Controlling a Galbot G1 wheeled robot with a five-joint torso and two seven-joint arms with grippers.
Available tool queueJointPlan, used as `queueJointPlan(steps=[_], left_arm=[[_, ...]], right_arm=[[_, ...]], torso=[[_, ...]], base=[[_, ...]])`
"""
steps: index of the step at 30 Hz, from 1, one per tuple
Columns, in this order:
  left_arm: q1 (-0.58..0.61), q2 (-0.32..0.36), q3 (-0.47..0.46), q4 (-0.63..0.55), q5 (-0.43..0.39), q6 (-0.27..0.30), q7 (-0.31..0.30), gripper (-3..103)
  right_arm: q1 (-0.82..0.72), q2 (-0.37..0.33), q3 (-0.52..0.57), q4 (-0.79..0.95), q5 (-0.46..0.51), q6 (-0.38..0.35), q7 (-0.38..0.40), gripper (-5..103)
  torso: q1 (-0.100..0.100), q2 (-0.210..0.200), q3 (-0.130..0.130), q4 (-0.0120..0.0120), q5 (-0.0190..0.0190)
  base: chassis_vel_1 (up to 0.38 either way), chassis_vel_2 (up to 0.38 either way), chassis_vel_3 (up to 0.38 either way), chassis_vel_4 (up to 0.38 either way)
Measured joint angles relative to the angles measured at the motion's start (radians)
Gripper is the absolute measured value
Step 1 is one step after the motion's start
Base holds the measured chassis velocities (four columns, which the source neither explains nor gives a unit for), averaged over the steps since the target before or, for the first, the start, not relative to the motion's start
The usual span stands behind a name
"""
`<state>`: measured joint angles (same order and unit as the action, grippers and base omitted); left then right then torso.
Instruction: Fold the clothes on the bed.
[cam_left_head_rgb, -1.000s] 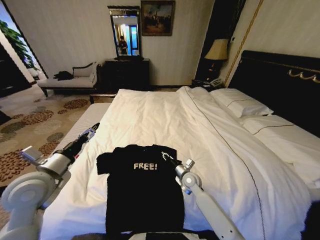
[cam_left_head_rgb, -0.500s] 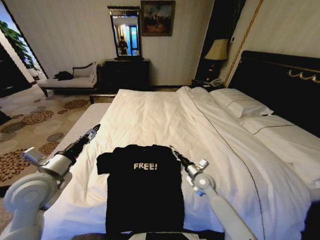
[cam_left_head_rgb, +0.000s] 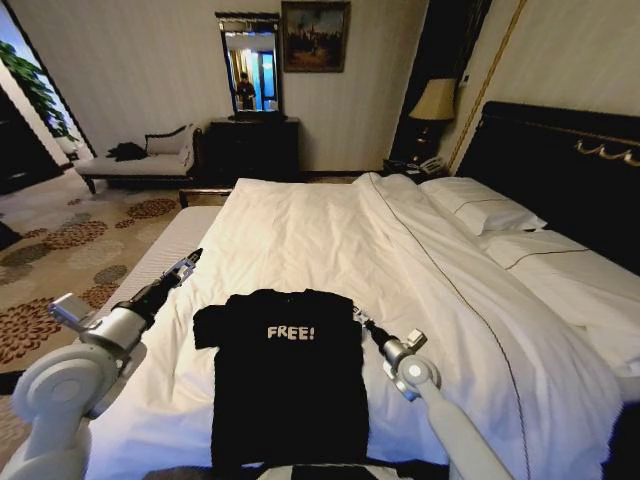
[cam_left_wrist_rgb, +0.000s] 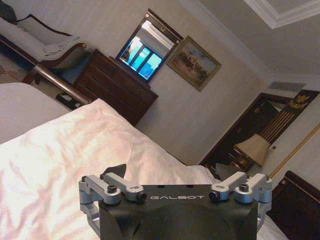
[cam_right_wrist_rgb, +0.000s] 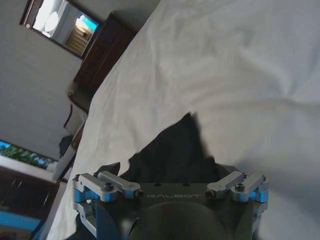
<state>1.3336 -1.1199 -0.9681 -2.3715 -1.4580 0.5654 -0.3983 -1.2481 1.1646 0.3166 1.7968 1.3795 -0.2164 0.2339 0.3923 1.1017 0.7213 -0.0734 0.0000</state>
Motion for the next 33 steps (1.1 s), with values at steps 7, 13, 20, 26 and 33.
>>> queueJointPlan(steps=[7, 13, 20, 26, 33], left_arm=[[-0.001, -0.003, 0.0, 0.001, 0.0, 0.0, 0.0, 100], [0.006, -0.003, -0.008, -0.002, 0.0, 0.0, 0.0, 100], [0.007, -0.004, -0.005, -0.003, 0.003, -0.001, -0.002, 100], [0.009, -0.004, -0.006, -0.003, 0.005, -0.001, -0.002, 100], [-0.004, 0.0, 0.02, 0.073, 0.061, -0.011, 0.004, 100]], right_arm=[[-0.033, -0.003, -0.016, 0.053, -0.002, -0.003, -0.022, 100], [-0.063, -0.005, -0.035, 0.097, 0.0, -0.014, -0.027, 100], [-0.161, -0.025, -0.109, 0.174, -0.049, -0.024, -0.031, 100], [-0.199, -0.075, -0.082, 0.266, -0.045, -0.024, -0.033, 100], [-0.148, -0.052, -0.028, 0.25, -0.075, 0.012, -0.016, 100]], torso=[[0.0, 0.0, 0.0, 0.0, 0.0], [0.0, 0.0, 0.0, 0.0, -0.0001], [0.0, 0.0, 0.0, -0.0001, 0.0001], [0.0, 0.0, 0.0, -0.0001, -0.0001], [0.0, 0.0, 0.0, 0.0001, 0.0001]], base=[[0.0, 0.0, 0.0, 0.0], [0.0, 0.0, 0.0, 0.0], [0.0, 0.0, 0.0, 0.0], [0.0, 0.0, 0.0, 0.0], [0.0, 0.0, 0.0, 0.0]])
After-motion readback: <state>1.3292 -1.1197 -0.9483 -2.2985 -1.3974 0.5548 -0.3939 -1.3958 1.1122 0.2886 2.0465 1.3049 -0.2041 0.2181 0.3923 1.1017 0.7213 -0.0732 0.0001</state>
